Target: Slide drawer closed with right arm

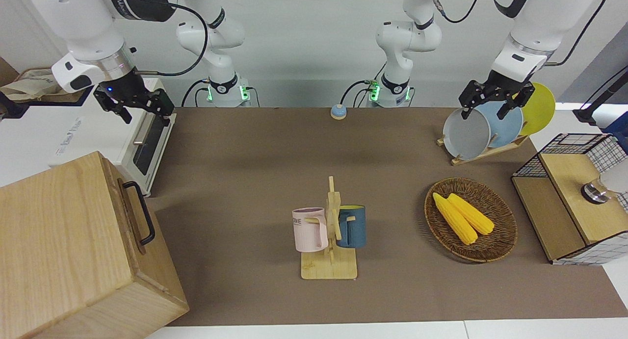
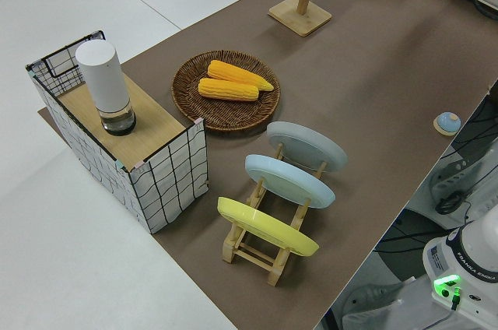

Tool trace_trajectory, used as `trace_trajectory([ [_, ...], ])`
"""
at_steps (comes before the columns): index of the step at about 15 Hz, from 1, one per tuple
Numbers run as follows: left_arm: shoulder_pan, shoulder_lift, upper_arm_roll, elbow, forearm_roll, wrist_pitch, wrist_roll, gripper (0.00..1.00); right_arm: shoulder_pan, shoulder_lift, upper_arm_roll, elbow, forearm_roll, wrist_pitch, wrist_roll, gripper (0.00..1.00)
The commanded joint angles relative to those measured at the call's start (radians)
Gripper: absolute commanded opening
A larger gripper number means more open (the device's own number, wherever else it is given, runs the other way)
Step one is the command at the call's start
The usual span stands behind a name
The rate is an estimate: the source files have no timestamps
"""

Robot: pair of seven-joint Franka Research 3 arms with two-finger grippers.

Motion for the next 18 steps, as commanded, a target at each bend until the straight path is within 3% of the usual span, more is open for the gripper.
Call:
trace_trajectory([
  [1, -0.017, 0.013, 0.017, 0.020, 0.012, 0.000, 0.008, 1.00, -0.032, -0.041, 0.019, -0.047, 0.005, 0.013, -0.019, 0.987],
  [5, -0.017, 0.013, 0.017, 0.020, 0.012, 0.000, 0.008, 1.00, -0.038, -0.053, 0.019, -0.070, 0.007, 0.036, -0.019, 0.987],
  [8, -0.017, 0.013, 0.017, 0.020, 0.012, 0.000, 0.008, 1.00, -0.035, -0.133, 0.017, -0.183, 0.002, 0.113, -0.017, 0.987],
  [9, -0.017, 0.013, 0.017, 0.020, 0.012, 0.000, 0.008, 1.00, -0.032, -0.148, 0.019, -0.203, -0.002, 0.125, -0.017, 0.987],
  [18, -0.017, 0.013, 0.017, 0.020, 0.012, 0.000, 0.008, 1.00, -0.023, -0.153, 0.022, -0.196, -0.009, 0.121, -0.014, 0.987],
])
